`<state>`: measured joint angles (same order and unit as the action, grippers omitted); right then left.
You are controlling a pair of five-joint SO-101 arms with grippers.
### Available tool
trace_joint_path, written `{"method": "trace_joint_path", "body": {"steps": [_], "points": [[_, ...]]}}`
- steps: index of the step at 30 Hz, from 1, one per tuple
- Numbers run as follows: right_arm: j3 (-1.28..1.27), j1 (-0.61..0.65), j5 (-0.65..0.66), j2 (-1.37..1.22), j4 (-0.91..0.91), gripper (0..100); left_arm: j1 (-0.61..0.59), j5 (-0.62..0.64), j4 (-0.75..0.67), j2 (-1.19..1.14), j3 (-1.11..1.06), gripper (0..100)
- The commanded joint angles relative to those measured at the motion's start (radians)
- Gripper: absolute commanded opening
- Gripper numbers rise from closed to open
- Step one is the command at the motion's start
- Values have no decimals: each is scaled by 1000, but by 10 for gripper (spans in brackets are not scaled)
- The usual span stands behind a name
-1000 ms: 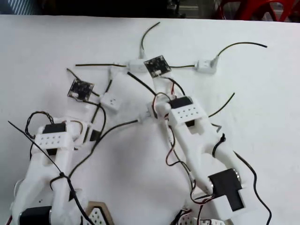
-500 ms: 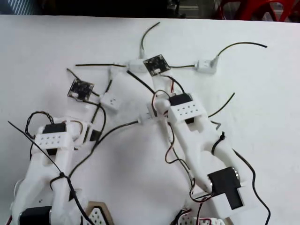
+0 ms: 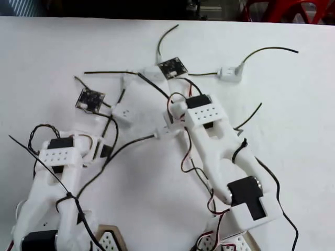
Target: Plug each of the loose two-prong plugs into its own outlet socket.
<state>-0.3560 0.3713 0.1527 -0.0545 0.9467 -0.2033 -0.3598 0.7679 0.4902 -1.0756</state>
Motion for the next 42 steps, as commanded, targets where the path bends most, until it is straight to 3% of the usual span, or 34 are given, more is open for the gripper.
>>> {"method": "trace_joint_path", "body": {"steps": [1,7,13,21,28,42], "points": [[15,8,5,-10,-15,17,-15,-5,-11,39,3,282],[-48,19,8,-12,-42,17,-15,-5,-11,39,3,282],[-236,24,11,13,-239,17,-15,-5,-11,39,3,282],[-407,21,51,208,-341,17,-15,-5,-11,39,3,282],[-476,21,17,348,-421,17,-15,-5,-17,39,-5,282],[-454,21,2,361,-450,17,-15,-5,-18,39,-9,282]]}}
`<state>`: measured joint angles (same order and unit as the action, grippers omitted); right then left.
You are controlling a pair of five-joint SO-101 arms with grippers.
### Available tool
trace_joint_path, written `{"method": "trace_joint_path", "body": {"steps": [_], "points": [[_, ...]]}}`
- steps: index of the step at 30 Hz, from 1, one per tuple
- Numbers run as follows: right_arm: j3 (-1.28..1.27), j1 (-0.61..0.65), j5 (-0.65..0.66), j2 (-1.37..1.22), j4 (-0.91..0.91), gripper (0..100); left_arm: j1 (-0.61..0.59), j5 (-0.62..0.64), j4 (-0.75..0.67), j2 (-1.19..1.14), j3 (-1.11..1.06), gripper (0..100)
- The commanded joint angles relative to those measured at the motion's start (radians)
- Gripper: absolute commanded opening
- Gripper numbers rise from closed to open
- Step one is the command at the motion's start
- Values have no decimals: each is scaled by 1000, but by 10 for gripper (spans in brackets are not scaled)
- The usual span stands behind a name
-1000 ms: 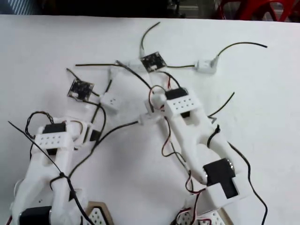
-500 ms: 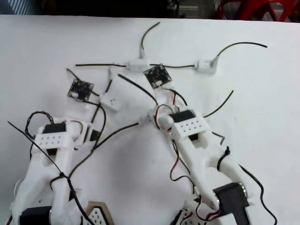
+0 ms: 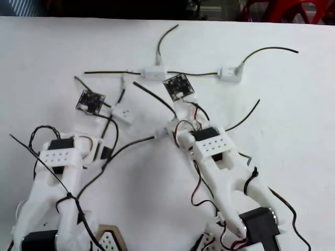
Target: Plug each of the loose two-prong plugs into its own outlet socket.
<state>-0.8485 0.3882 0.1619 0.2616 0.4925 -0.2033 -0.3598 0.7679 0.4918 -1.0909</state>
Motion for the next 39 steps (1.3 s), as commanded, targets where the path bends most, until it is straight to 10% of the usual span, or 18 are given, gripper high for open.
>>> {"method": "trace_joint_path", "body": {"steps": [1,39], "points": [[48,4,-8,45,19,17,-15,-5,-18,38,6,282],[-52,18,44,-150,-74,16,-15,-5,-18,38,3,282]]}}
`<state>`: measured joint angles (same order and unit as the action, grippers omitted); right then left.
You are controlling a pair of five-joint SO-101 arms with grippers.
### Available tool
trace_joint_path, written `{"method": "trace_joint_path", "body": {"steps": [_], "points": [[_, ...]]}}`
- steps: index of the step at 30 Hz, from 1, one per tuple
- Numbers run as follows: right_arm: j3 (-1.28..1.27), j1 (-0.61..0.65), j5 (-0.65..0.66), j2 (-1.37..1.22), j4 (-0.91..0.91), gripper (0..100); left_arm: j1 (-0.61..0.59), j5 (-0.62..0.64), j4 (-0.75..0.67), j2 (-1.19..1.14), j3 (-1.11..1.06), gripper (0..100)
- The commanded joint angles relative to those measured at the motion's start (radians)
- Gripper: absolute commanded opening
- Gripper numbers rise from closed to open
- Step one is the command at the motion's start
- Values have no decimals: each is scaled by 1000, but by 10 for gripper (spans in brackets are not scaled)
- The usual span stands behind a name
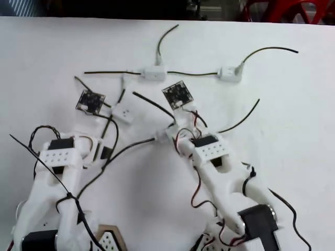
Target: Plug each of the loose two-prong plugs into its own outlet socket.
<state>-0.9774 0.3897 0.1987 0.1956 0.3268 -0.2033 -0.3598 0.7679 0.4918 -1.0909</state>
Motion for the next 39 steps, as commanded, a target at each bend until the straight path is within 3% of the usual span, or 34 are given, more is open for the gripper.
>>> {"method": "trace_joint_path", "body": {"steps": [1,10,13,18,22,25,32,39], "points": [[95,13,8,-99,116,16,-15,-5,-18,38,3,282],[114,15,104,-113,160,23,-15,-5,-18,38,3,282],[149,7,103,-47,223,91,-15,-5,-18,38,3,282],[249,12,-31,179,463,201,-15,-5,-18,38,2,282],[261,12,-68,351,555,146,-15,-5,-18,38,2,282],[230,16,-69,424,591,34,-15,-5,-18,38,2,282],[86,232,-74,349,481,18,-15,-5,-18,38,2,282],[64,202,-63,79,193,19,-15,-6,-18,38,2,282]]}}
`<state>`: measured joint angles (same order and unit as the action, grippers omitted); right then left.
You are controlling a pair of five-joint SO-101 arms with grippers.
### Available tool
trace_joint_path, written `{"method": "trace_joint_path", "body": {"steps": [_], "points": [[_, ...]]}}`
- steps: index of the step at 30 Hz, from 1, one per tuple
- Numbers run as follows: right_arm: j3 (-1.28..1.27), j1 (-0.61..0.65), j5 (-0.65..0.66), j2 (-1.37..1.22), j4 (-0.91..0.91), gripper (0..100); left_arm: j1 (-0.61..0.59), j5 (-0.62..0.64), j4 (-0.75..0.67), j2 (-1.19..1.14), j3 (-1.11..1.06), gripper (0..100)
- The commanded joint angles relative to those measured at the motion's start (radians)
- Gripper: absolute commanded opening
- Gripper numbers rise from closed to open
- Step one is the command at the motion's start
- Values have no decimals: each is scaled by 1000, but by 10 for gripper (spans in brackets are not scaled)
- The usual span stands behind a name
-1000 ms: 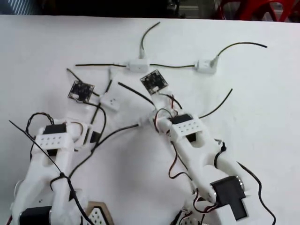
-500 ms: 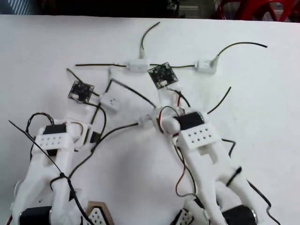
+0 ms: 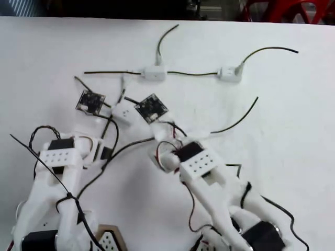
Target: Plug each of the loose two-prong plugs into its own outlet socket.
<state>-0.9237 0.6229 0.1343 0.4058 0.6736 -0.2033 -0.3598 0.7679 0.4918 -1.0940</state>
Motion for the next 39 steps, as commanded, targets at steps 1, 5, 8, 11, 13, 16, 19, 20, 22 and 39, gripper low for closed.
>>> {"method": "trace_joint_path", "body": {"steps": [1,5,8,11,13,16,19,20,22,39], "points": [[23,-51,5,-183,-194,19,-15,-6,-18,38,5,282],[147,-170,81,-398,-300,19,-15,-6,-18,38,5,282],[293,-286,92,-524,-358,19,-15,-6,-18,38,3,282],[430,-386,91,-591,-375,19,-15,-6,-18,38,3,282],[488,-433,91,-601,-371,19,-15,-6,-18,38,3,282],[508,-481,91,-570,-366,19,-15,-6,-18,38,3,282],[506,-484,91,-478,-232,19,-15,-6,-18,38,3,282],[506,-475,91,-435,-162,19,-15,-6,-18,38,3,282],[506,-440,91,-343,-16,19,-15,-6,-18,38,3,282],[144,-208,40,-113,168,19,-85,3,-40,45,9,282]]}}
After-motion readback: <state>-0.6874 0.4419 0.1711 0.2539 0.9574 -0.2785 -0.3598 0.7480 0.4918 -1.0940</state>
